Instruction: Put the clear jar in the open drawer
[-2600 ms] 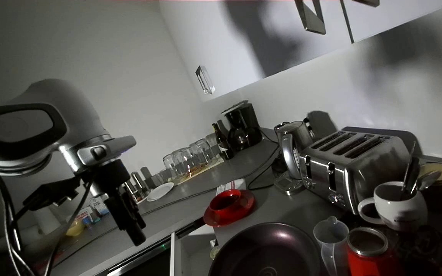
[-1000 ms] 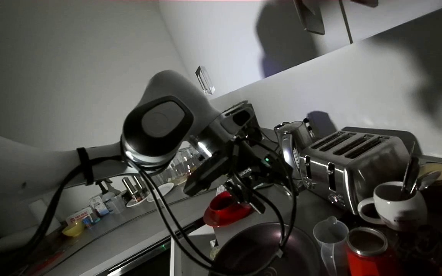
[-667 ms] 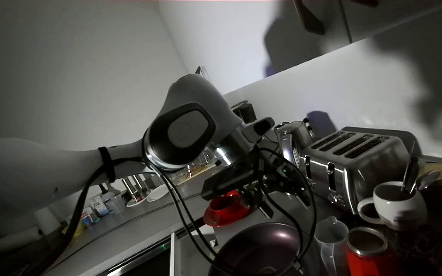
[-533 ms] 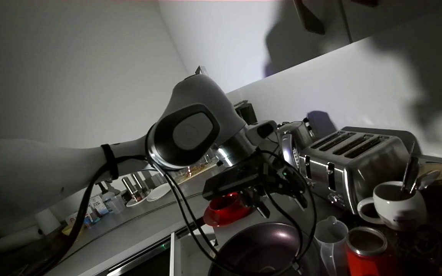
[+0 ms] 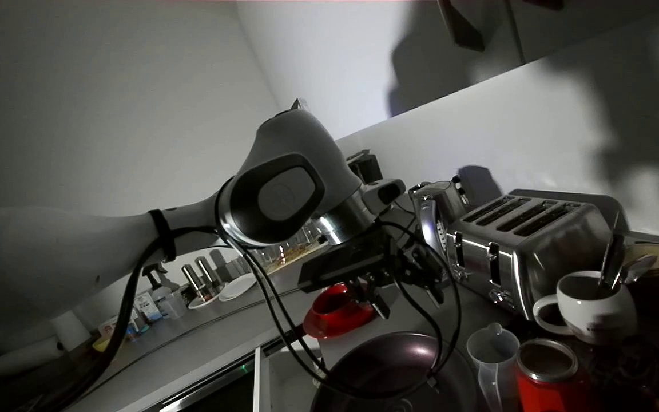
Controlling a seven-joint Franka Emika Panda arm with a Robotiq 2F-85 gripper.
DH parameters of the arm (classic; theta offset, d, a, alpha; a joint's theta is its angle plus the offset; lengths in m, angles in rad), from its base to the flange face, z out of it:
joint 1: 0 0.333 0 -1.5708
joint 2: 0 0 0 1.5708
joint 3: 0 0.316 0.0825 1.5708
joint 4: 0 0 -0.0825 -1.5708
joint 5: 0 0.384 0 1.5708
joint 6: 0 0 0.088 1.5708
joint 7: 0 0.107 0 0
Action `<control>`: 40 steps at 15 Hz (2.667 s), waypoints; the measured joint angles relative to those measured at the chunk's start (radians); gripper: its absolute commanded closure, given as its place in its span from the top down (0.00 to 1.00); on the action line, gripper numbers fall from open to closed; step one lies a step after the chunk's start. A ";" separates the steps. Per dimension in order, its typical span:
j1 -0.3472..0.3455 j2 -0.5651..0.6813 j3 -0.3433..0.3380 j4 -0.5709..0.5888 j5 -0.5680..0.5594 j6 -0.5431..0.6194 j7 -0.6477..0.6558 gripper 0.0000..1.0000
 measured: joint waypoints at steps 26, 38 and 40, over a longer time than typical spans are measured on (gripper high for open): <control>-0.062 0.297 0.043 0.256 0.031 0.073 -0.237 1.00; -0.084 0.385 0.105 0.340 0.063 0.066 -0.292 1.00; -0.089 0.393 0.106 0.342 0.063 0.065 -0.292 1.00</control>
